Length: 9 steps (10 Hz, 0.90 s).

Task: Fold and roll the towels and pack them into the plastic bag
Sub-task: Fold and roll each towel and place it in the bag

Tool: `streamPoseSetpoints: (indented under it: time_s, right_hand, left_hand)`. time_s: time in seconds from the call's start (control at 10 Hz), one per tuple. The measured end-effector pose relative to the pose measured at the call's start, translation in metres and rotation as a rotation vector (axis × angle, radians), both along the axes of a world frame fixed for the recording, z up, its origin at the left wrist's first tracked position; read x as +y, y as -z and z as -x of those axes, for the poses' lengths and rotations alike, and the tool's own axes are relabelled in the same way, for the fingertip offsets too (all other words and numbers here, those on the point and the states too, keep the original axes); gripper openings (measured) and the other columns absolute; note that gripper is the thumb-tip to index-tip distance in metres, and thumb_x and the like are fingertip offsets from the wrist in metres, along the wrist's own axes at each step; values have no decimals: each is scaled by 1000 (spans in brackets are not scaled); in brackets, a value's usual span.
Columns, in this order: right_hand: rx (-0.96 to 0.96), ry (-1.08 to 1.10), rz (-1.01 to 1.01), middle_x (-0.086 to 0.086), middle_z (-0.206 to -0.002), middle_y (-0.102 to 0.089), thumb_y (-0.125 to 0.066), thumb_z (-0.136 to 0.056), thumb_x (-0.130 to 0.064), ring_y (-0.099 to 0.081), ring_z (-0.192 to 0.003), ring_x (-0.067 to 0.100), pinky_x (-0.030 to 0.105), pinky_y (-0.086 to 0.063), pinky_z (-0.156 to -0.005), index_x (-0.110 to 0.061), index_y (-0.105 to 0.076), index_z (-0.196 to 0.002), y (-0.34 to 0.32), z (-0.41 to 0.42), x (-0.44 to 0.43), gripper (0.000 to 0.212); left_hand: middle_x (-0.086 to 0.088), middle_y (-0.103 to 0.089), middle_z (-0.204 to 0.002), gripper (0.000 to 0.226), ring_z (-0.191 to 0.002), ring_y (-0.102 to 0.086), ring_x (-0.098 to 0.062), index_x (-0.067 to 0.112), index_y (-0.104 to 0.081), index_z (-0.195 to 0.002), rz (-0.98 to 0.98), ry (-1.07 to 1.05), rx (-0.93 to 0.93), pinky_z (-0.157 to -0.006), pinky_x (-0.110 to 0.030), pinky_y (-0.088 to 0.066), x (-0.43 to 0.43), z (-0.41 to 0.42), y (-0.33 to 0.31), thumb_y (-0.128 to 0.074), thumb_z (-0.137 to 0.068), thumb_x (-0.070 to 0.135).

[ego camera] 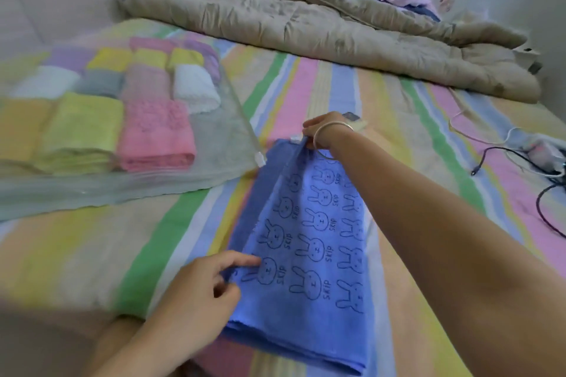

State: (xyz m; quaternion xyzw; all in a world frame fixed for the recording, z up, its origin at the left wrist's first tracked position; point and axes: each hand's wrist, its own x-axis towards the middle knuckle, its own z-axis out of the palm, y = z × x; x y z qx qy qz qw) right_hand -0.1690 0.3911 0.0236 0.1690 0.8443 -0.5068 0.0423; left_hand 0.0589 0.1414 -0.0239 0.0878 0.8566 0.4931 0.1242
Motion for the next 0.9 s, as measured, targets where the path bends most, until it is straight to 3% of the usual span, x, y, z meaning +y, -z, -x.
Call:
streamPoseSetpoints:
  time_s: [0.1, 0.2, 0.3, 0.4, 0.5, 0.6, 0.7, 0.8, 0.9]
  right_hand:
    - [-26, -4, -56, 9, -108, -67, -67, -82, -6, -63, -92, 21, 39, -54, -91, -10, -66, -115, 11, 16, -24, 33]
    - [-48, 29, -68, 9, -105, -67, -67, -81, -8, -64, -93, 24, 40, -54, -90, -9, -66, -112, 22, 23, -37, 31]
    - [9, 94, 75, 9, -89, -65, -62, -87, -8, -66, -77, 23, 37, -58, -80, -11, -64, -118, 30, 22, -53, 31]
    - [82, 73, 175, 14, -91, -65, -45, -96, 0, -63, -61, 17, 30, -57, -63, -9, -57, -127, 29, 14, -53, 35]
    - [267, -51, -115, 7, -126, -60, -42, -97, -5, -59, -84, 16, 32, -53, -81, -15, -57, -129, 27, -18, -35, 37]
    - [277, -299, -511, -1, -147, -41, -42, -100, -27, -40, -133, 20, 32, -31, -109, -22, -45, -140, 34, -85, -15, 41]
    - [101, -541, -780, -15, -154, 5, -1, -75, -82, 14, -146, 16, 36, 4, -119, -36, -6, -149, 56, -165, 2, 86]
    - [42, -652, -814, -17, -152, 24, 29, -56, -86, 30, -139, 5, 33, 13, -116, -48, 19, -138, 71, -241, 0, 90]
    - [245, -647, -859, -8, -160, -4, 4, -91, -68, 8, -146, 8, 34, -1, -115, -46, 0, -148, 79, -291, 3, 61]
  left_hand:
    - [5, -45, -41, 51, -38, -30, -5, 42, -68, -99, 17, -16, 10, -44, -18, -23, -12, 3, 4, -52, -82, -3]
    - [12, -58, -57, 44, -44, -46, -4, 44, -69, -99, -34, -8, -20, -49, -20, -36, -20, 5, 14, -52, -72, 13]
    - [11, -62, -101, 48, -57, -60, -13, 45, -68, -99, -48, -14, -2, -59, -22, -45, -26, 8, 22, -47, -63, 21]
    - [8, -60, -93, 36, -44, -45, -2, 38, -69, -94, -6, -2, 61, -49, -13, -33, -24, 7, 19, -54, -69, 17]
    - [11, -60, -88, 20, -47, -49, 0, 36, -68, -87, 60, -33, 117, -50, -9, -32, -24, 7, 13, -68, -82, 16]
    - [21, -54, -106, 14, -86, -59, 2, 38, -62, -92, 457, -85, 371, -72, -22, -49, -24, 11, 10, -62, -81, 47]
    - [13, -47, -138, 44, -130, -43, -9, 28, -61, -119, 343, 64, 593, -103, -30, -40, -11, 12, 12, -49, -84, 52]
    - [4, -35, -154, 58, -146, -22, -12, 20, -50, -140, 412, 393, 723, -118, -37, -16, 1, 8, 25, -39, -93, 53]
    - [0, -28, -158, 66, -147, -21, -15, 19, -37, -149, 580, 569, 779, -117, -41, -15, -6, 6, 43, -32, -95, 59]
